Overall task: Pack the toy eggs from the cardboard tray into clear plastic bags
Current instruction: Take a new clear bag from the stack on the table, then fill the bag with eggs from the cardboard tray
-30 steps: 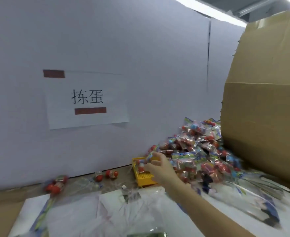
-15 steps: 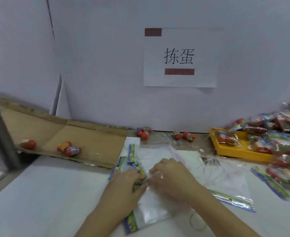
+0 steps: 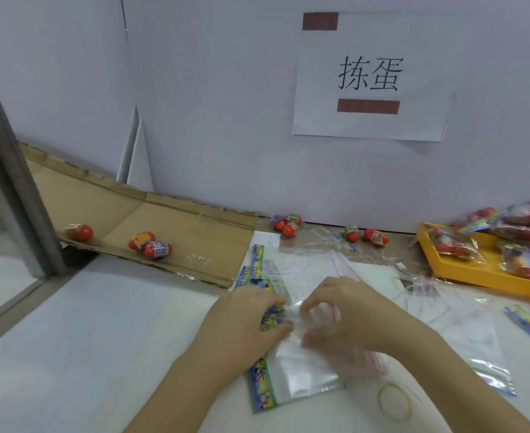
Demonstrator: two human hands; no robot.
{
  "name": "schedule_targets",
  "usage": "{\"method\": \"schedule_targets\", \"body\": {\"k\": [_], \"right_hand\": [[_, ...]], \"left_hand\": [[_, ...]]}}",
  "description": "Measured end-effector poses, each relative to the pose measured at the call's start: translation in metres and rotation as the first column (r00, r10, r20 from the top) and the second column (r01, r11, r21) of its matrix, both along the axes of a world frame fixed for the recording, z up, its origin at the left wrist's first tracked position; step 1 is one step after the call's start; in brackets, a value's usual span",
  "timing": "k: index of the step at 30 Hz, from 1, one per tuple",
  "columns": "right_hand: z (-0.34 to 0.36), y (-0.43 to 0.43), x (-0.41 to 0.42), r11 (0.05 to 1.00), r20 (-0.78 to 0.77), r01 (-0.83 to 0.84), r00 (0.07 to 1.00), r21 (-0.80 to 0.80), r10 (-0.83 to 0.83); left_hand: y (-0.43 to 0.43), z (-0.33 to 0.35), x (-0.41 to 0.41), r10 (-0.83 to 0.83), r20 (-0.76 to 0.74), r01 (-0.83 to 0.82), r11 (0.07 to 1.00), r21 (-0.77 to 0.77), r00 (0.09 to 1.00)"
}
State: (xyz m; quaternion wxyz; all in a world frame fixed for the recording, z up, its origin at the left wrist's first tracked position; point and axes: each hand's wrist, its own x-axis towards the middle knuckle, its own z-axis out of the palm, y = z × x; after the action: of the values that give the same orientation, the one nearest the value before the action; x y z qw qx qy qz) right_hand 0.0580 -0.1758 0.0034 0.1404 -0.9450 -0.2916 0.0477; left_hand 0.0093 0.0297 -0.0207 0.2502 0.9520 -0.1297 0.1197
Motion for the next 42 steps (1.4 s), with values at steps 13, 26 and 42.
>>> {"method": "schedule_targets", "body": {"k": [13, 26, 42], "right_hand": [[0.031, -0.002, -0.008, 0.967, 0.205, -0.008, 0.978, 0.254, -0.046], [0.043, 0.001, -0.012, 0.677, 0.256, 0.039, 0.908, 0.735, -0.331], [0.073, -0.038, 0.001, 0.448, -0.253, 0.303, 0.953, 0.841, -0.17]], "left_hand": [[-0.005, 0.003, -0.004, 0.016, 0.188, 0.021, 0.981, -0.193, 0.982], [-0.002, 0.038, -0.01, 0.215, -0.078, -0.113, 0.152, -0.982, 0.973], [0.008, 0.041, -0.004, -0.156, -0.418, -0.434, -0.522, -0.735, 0.895]]}}
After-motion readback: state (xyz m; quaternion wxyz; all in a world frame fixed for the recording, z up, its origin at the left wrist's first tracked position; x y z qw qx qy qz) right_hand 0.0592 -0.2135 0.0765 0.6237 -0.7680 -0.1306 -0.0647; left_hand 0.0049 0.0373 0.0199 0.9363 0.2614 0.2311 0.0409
